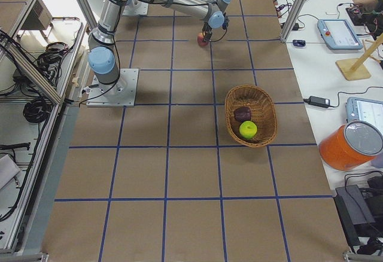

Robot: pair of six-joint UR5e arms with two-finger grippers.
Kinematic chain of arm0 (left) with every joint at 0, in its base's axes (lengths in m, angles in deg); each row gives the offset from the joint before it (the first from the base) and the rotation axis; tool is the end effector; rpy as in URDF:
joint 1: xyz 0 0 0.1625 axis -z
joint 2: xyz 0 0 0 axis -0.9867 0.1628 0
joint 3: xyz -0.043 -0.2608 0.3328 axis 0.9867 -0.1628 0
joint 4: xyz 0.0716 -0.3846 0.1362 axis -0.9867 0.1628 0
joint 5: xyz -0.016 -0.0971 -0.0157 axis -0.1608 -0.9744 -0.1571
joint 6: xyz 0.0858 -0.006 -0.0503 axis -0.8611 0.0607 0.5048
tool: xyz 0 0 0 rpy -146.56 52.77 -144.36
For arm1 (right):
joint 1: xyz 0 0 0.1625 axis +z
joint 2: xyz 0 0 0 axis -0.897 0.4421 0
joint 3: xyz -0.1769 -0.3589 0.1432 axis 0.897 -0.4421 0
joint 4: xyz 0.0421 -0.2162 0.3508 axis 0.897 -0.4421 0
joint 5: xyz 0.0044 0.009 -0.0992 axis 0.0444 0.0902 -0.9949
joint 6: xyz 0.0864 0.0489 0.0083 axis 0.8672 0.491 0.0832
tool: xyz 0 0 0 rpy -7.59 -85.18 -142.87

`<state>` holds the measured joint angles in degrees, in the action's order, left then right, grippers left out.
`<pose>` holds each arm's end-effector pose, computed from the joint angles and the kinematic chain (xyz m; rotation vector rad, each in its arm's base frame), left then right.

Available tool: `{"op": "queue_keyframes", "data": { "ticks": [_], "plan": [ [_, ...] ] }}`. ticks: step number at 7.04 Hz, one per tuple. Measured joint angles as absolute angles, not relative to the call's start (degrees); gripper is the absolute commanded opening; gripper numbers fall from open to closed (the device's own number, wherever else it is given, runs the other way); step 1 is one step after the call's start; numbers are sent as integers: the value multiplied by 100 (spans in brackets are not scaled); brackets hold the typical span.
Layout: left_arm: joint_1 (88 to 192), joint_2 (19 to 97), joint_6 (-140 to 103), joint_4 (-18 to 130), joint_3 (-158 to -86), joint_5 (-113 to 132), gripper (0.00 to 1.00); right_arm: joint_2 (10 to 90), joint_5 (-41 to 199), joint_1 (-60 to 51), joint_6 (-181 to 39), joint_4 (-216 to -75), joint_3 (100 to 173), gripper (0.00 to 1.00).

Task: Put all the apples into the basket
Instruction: 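Lower the right gripper onto the red apple and close it, then carry the red apple into the basket and open the right gripper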

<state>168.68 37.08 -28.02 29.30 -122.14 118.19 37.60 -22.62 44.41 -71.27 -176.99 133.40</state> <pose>-0.1212 -0.4869 0.4919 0.1925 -3.0908 0.0120 0.3429 -0.5535 0.1907 -0.0150 2.9919 0.4545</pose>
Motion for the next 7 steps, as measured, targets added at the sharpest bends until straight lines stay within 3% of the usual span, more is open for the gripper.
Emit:
{"op": "queue_keyframes", "data": {
  "ticks": [1, 4, 7],
  "plan": [
    [16864, 3706, -2802, 2928, -12217, 11819, 100, 3710, -2277, 4471, -7099, -17845, 13406, 0],
    [16855, 3705, -2802, 2927, -12219, 11819, 100, 3876, -2415, 4388, -7054, -18114, 13485, 0],
    [16846, 3698, -2802, 2927, -12214, 11819, 100, 4701, -3118, 3249, -7145, -17500, 13374, 0]
  ]
}}
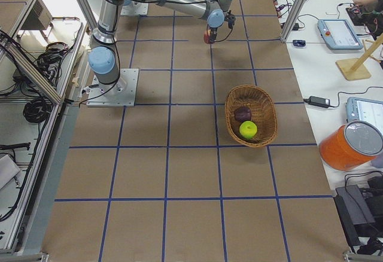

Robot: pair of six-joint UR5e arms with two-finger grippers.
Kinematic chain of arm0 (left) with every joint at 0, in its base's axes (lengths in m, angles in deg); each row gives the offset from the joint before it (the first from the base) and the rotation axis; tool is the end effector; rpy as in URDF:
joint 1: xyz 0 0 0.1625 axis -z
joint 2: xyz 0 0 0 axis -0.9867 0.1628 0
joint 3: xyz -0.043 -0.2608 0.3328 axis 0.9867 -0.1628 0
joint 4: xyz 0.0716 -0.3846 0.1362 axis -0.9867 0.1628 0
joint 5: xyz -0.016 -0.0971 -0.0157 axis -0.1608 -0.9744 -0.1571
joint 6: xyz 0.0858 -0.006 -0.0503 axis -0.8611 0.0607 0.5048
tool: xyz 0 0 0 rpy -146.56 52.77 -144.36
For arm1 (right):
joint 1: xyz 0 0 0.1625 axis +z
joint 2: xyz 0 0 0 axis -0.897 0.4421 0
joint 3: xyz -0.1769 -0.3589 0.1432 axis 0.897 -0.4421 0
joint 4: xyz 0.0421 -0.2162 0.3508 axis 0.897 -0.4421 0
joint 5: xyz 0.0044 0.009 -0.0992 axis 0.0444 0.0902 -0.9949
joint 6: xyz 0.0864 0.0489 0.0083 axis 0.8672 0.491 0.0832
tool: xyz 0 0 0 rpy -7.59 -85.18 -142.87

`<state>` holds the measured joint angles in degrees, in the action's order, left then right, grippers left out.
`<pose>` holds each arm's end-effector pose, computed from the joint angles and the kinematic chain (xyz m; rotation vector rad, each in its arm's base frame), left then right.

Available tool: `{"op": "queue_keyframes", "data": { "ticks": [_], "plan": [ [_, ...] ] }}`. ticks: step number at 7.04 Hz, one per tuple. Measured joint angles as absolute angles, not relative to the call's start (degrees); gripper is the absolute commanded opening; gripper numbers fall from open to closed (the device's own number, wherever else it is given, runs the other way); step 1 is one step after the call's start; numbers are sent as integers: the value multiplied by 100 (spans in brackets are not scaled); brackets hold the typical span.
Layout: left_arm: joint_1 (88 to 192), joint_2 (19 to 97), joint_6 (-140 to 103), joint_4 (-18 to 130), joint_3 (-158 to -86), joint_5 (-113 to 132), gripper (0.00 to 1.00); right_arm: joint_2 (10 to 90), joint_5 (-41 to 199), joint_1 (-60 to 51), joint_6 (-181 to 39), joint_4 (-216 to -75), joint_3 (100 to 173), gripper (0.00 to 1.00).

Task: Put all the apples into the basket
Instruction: 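Carry the red apple into the basket and open the right gripper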

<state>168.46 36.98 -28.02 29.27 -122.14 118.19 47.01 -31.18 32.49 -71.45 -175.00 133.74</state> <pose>-0.1194 -0.4868 0.4928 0.1984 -3.0903 0.0157 0.2045 -0.5954 0.2862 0.2679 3.0978 0.2154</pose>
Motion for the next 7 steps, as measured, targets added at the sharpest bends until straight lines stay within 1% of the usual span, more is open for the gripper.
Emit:
{"op": "queue_keyframes", "data": {
  "ticks": [2, 4, 7],
  "plan": [
    [16844, 3697, -2802, 2927, -12211, 11819, 100, 4847, -3656, 2304, -7928, -17635, 13363, 0],
    [16843, 3697, -2802, 2927, -12210, 11819, 100, 4762, -3975, 1468, -9185, -18103, 13282, 0],
    [16843, 3705, -2802, 2927, -12196, 11815, 100, 4297, -4072, 988, -10020, -18383, 12873, 0]
  ]
}}
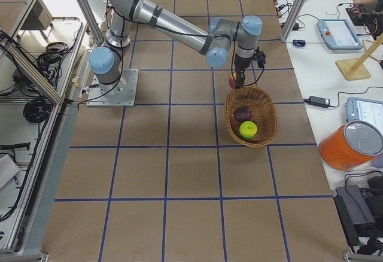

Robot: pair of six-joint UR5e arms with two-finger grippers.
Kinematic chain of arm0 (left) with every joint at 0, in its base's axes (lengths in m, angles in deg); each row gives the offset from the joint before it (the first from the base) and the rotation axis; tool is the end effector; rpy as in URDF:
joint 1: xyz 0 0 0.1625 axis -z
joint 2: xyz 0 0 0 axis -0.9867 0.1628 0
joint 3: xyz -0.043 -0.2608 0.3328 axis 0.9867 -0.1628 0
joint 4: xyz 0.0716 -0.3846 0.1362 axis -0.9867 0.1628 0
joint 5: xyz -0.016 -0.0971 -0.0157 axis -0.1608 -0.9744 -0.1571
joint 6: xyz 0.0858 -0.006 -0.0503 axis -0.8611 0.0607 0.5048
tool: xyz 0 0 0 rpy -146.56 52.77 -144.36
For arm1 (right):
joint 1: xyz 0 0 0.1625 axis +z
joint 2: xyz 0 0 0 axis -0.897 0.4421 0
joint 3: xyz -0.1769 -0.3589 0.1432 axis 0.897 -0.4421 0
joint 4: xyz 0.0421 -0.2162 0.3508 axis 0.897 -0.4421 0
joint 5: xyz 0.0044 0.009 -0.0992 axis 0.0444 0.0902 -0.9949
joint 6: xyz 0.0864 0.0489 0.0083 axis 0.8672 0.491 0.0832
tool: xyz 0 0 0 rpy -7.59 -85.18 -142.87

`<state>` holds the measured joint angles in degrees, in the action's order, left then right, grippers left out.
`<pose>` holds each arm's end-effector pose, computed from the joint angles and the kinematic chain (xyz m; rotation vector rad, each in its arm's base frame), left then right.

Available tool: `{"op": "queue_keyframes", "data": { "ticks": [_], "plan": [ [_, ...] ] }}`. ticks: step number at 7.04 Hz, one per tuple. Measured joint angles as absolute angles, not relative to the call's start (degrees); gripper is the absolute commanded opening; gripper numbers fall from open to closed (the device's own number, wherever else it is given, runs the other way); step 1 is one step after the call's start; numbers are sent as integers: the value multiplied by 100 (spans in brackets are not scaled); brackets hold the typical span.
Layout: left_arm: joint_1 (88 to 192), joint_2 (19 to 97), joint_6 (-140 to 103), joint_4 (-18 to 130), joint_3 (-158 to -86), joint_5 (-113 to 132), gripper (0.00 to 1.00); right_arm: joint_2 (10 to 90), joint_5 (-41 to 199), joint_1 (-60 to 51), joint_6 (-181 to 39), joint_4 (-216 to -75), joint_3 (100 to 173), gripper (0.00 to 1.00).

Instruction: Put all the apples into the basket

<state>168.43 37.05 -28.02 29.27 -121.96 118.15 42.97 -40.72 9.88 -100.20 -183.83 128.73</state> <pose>-0.1192 -0.4876 0.4938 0.1990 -3.0895 0.0186 -0.0694 -0.6691 0.2962 -0.0971 -3.0182 0.0146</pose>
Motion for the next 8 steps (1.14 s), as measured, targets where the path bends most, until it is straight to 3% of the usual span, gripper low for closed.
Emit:
{"op": "queue_keyframes", "data": {
  "ticks": [2, 5, 6, 8],
  "plan": [
    [16843, 3703, -2802, 2927, -12198, 11811, 100, 3989, -4115, 863, -10104, -18401, 12603, 6],
    [16841, 3698, -2802, 2927, -12196, 11811, 100, 3735, -4107, 724, -10207, -18537, 12561, 89],
    [16839, 3697, -2802, 2927, -12194, 11810, 100, 3667, -4101, 720, -10218, -18733, 12592, 100],
    [16837, 3702, -2802, 2927, -12193, 11810, 100, 3604, -4066, 713, -10234, -18867, 12561, 100]
  ]
}}
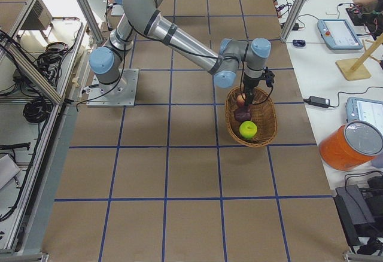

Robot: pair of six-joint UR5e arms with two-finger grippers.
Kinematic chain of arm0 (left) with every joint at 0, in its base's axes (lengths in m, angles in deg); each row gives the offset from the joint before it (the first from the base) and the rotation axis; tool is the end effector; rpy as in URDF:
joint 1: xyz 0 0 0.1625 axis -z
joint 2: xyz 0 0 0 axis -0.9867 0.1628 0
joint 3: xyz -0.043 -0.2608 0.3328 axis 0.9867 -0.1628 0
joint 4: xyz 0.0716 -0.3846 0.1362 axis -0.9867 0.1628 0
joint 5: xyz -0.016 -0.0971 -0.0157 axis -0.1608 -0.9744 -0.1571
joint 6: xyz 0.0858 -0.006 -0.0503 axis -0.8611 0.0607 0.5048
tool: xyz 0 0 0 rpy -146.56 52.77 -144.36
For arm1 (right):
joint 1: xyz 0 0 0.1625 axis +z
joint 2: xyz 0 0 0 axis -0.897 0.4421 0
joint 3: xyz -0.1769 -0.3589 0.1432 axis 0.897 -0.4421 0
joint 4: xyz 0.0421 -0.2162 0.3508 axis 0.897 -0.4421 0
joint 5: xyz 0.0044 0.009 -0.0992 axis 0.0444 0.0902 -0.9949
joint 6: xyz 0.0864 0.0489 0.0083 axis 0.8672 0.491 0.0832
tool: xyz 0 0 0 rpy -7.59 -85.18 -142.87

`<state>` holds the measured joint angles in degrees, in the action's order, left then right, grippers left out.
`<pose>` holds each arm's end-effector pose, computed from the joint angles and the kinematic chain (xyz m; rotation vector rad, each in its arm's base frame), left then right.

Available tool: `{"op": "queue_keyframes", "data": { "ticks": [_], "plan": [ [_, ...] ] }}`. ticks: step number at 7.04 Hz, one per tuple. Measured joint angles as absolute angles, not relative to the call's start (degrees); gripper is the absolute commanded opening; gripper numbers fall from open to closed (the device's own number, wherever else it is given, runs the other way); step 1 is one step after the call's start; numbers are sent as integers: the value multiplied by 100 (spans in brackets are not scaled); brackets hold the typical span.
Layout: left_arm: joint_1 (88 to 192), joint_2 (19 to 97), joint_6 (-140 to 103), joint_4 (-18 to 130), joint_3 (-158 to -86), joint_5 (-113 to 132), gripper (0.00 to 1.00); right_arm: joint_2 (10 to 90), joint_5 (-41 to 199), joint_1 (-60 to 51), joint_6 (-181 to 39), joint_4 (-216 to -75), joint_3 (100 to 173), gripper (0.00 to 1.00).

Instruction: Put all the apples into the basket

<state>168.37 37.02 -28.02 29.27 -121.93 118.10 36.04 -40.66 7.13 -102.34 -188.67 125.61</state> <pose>-0.1188 -0.4876 0.4943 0.2006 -3.0885 0.0202 -0.1128 -0.6982 0.2480 -0.1145 -3.0129 0.0332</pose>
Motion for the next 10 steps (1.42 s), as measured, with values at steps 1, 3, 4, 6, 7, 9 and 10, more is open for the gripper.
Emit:
{"op": "queue_keyframes", "data": {
  "ticks": [1, 3, 4, 6, 7, 9, 10],
  "plan": [
    [16835, 3705, -2802, 2927, -12193, 11811, 100, 3634, -4067, 714, -10235, -18828, 12541, 100],
    [16834, 3705, -2802, 2927, -12192, 11811, 100, 4077, -4027, 786, -10212, -18172, 12601, 100],
    [16836, 3706, -2802, 2927, -12192, 11810, 100, 4544, -3906, 933, -10161, -17644, 12734, 100],
    [16837, 3705, -2802, 2926, -12192, 11811, 100, 5656, -3740, 1465, -9801, -16851, 13142, 100],
    [16836, 3705, -2802, 2927, -12192, 11811, 100, 6205, -3721, 1825, -9438, -16629, 13417, 100],
    [16835, 3696, -2802, 2927, -12198, 11811, 100, 6995, -3631, 2493, -8859, -16095, 13645, 100],
    [16834, 3692, -2802, 2927, -12198, 11810, 100, 7154, -3555, 2631, -8775, -15662, 13540, 100]
  ]
}}
